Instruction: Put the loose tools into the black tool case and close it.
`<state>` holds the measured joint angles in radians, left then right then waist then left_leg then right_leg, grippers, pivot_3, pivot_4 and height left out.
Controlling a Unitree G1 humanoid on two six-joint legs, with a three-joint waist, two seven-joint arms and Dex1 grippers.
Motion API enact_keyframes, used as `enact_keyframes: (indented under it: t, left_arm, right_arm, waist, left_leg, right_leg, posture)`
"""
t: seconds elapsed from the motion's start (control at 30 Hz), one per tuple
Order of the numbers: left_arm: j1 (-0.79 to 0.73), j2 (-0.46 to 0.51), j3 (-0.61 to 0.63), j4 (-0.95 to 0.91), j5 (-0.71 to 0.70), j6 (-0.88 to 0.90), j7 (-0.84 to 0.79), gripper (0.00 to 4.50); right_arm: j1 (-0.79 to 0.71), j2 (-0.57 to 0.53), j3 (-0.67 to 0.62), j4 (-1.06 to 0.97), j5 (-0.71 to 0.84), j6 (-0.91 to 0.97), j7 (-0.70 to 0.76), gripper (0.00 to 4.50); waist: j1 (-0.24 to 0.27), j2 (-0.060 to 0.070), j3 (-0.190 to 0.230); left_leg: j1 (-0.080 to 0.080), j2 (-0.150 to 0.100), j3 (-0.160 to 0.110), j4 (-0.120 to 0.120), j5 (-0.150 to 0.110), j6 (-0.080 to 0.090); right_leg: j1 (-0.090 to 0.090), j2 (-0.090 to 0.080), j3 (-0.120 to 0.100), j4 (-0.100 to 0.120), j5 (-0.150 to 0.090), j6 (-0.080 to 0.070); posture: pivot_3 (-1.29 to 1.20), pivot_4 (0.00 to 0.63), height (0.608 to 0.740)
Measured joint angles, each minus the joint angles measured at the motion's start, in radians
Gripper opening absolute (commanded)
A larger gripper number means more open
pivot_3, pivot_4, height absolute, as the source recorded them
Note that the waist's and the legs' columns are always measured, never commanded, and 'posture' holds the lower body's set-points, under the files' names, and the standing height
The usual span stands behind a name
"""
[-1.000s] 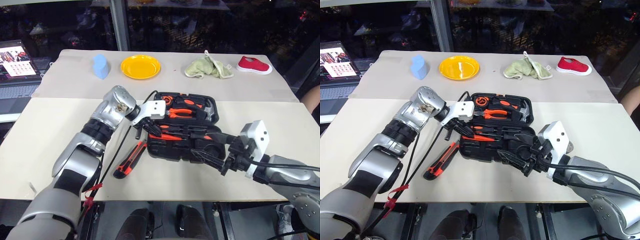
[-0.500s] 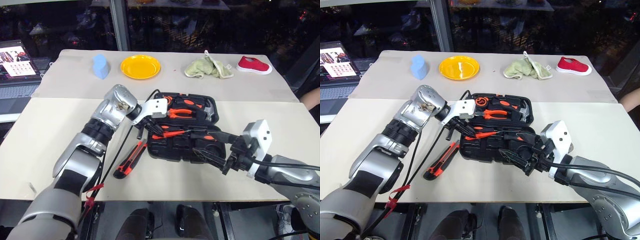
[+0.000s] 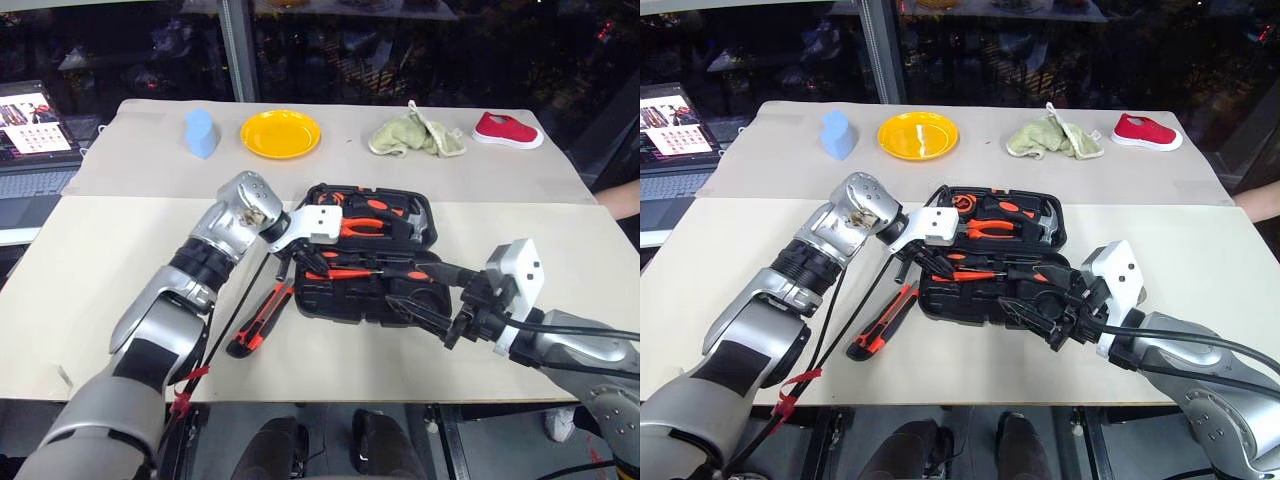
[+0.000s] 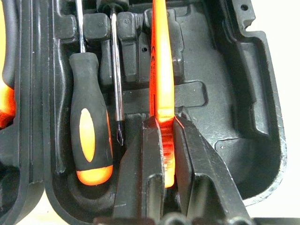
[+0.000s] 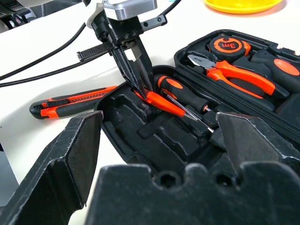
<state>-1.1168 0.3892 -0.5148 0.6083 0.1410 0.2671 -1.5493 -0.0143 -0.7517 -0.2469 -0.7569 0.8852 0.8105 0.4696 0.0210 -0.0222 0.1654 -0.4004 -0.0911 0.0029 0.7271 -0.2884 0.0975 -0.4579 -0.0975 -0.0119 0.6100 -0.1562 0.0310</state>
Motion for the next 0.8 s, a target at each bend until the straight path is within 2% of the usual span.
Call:
enact_keyframes:
  t: [0.03,0.2,0.27,0.3,0.33,0.57,0.8]
  left_arm:
    - [0.0,0.001,0.006,-0.001,-0.008,0.008,-0.008,3.74]
    - [-0.027,0.037,0.064,-0.013,-0.073,0.105,-0.053,3.74]
    - [-0.029,0.057,0.082,-0.022,-0.087,0.118,-0.054,3.19]
    - [-0.029,0.06,0.087,-0.022,-0.088,0.122,-0.05,3.12]
    - [-0.029,0.059,0.089,-0.022,-0.09,0.127,-0.045,2.56]
    - [-0.011,-0.008,0.122,0.039,-0.104,0.105,0.064,0.06]
    - [0.0,-0.041,0.145,0.075,-0.106,0.104,0.11,0.06]
  right_arm:
    - [0.0,0.0,0.0,0.0,0.0,0.0,0.0,4.5]
    - [0.007,0.002,0.0,0.0,-0.001,0.0,0.0,4.5]
    - [0.024,0.005,0.0,0.0,-0.001,0.0,-0.001,4.5]
    - [0.026,0.007,0.0,0.0,-0.001,0.0,-0.001,4.5]
    - [0.026,0.01,0.0,0.0,-0.001,0.0,-0.001,4.5]
    - [0.026,0.011,0.0,-0.001,-0.003,0.0,-0.003,4.5]
    - [0.039,0.011,-0.004,-0.002,-0.002,0.0,-0.015,4.5]
  waist:
    - [0.0,0.0,0.0]
    - [-0.003,0.0,0.0]
    - [-0.006,0.0,0.0]
    - [-0.006,0.0,0.0]
    - [-0.005,0.0,0.0]
    - [0.001,0.0,0.0]
    - [-0.001,0.0,0.0]
  left_leg:
    - [0.0,0.0,0.0,0.0,0.0,0.0]
    - [0.0,0.0,0.0,0.0,0.0,0.0]
    - [0.001,0.0,0.0,0.0,0.0,0.0]
    - [0.0,0.0,0.0,0.0,0.0,0.0]
    - [0.0,0.0,0.0,0.0,0.0,0.0]
    - [0.0,0.0,0.0,0.0,0.0,0.0]
    - [0.0,0.0,0.0,0.0,0.0,0.0]
  right_leg:
    - [0.0,0.0,0.0,0.0,0.0,0.0]
    - [0.0,0.001,0.0,0.0,0.0,0.0]
    - [0.0,0.001,0.0,0.0,0.0,0.0]
    - [0.0,0.001,0.0,0.0,0.0,0.0]
    - [0.0,0.001,0.0,0.0,0.0,0.0]
    - [0.0,0.001,0.0,0.0,0.0,0.0]
    - [0.0,0.0,0.0,0.0,0.0,0.0]
  posture:
    - [0.0,0.15,0.74]
    - [0.0,0.15,0.74]
    - [0.0,0.15,0.74]
    - [0.0,0.15,0.74]
    - [0.0,0.15,0.74]
    - [0.0,0.15,0.74]
    - [0.0,0.15,0.74]
